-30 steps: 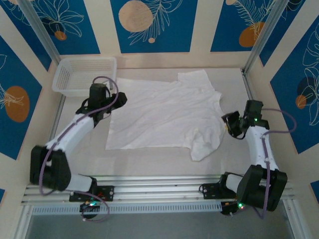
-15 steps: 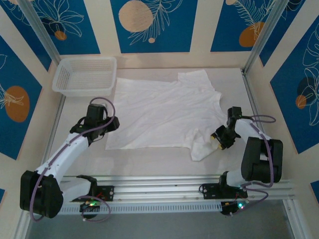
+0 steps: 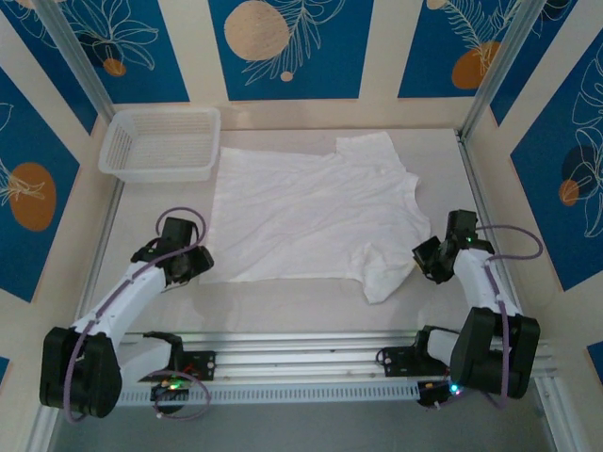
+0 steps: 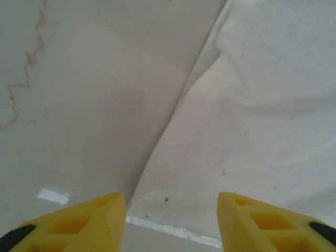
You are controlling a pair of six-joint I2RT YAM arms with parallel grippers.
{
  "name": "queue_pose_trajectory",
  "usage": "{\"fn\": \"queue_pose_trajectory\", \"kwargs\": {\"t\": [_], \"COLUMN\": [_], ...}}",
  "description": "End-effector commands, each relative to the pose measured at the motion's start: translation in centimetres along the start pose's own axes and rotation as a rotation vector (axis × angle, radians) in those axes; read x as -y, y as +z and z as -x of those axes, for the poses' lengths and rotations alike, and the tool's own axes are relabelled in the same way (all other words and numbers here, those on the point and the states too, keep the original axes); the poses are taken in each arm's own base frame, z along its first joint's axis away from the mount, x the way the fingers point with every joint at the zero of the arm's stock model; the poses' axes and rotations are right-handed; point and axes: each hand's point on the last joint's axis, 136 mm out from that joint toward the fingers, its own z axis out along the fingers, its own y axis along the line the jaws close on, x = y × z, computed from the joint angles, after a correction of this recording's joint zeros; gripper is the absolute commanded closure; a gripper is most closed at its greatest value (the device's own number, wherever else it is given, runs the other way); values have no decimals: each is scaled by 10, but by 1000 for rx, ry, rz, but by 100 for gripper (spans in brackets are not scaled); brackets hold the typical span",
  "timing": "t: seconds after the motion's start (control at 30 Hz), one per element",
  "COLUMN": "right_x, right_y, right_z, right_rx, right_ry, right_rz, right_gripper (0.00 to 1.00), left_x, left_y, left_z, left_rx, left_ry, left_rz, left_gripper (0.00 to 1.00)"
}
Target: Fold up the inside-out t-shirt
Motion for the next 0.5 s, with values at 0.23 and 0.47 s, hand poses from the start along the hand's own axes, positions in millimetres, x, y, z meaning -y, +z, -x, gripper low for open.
{"fn": "queue_pose_trajectory", "kwargs": {"t": [0.23,0.47], "right_x": [7,8], "right_y": [4,2], "right_z": [-6,-3], "right_rx": [-33,-24], "right_ry": [36,35], "right_rz": [11,6], "right_gripper": [100,100], "left_x": [-17,-10], "left_y": [18,28], "left_z": [-13,-26], "left_rx": [-96,-157], "left_ry": [-221,-278], "left_rz": [19,-65], "left_gripper": [49,56]}}
